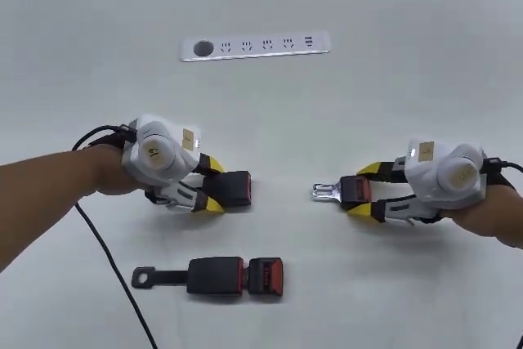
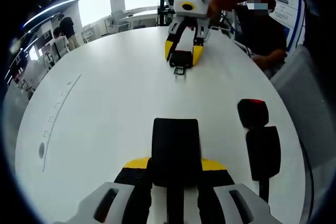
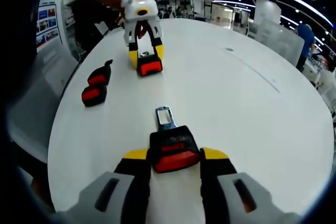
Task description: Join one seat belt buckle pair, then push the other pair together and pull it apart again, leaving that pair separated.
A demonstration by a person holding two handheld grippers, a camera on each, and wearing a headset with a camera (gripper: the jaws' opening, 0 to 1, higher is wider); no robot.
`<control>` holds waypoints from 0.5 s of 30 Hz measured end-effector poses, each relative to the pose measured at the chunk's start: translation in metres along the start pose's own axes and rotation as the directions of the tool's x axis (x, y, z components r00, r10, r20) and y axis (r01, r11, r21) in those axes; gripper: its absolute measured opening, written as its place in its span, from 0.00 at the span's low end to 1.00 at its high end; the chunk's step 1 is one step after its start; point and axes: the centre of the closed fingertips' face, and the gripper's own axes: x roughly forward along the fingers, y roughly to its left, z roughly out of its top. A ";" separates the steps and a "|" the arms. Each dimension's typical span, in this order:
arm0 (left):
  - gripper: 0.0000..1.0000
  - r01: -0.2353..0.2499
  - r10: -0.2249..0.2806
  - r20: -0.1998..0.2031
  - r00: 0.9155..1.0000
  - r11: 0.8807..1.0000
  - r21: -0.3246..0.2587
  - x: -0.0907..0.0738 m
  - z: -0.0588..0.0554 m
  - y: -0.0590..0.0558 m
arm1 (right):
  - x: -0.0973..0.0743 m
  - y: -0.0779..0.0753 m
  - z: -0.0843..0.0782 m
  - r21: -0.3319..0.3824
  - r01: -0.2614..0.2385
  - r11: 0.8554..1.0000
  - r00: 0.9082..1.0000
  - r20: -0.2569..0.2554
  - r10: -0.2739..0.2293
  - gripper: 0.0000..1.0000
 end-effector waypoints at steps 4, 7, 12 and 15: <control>0.34 0.000 0.000 -0.001 1.000 1.000 -0.001 0.000 0.000 0.000 | -0.007 0.000 -0.001 0.002 -0.002 1.000 1.000 -0.008 0.002 0.37; 0.34 0.000 0.000 -0.009 1.000 1.000 0.001 0.000 0.000 0.000 | -0.008 0.000 0.000 -0.002 -0.004 1.000 1.000 -0.011 0.004 0.37; 0.34 0.002 -0.001 -0.020 1.000 1.000 0.002 0.001 -0.001 0.001 | -0.009 0.000 0.002 0.002 -0.006 1.000 1.000 -0.005 0.006 0.37; 0.34 0.005 -0.005 -0.033 0.999 1.000 0.007 0.001 -0.002 0.002 | -0.007 -0.001 0.003 -0.001 -0.009 1.000 1.000 -0.002 0.009 0.38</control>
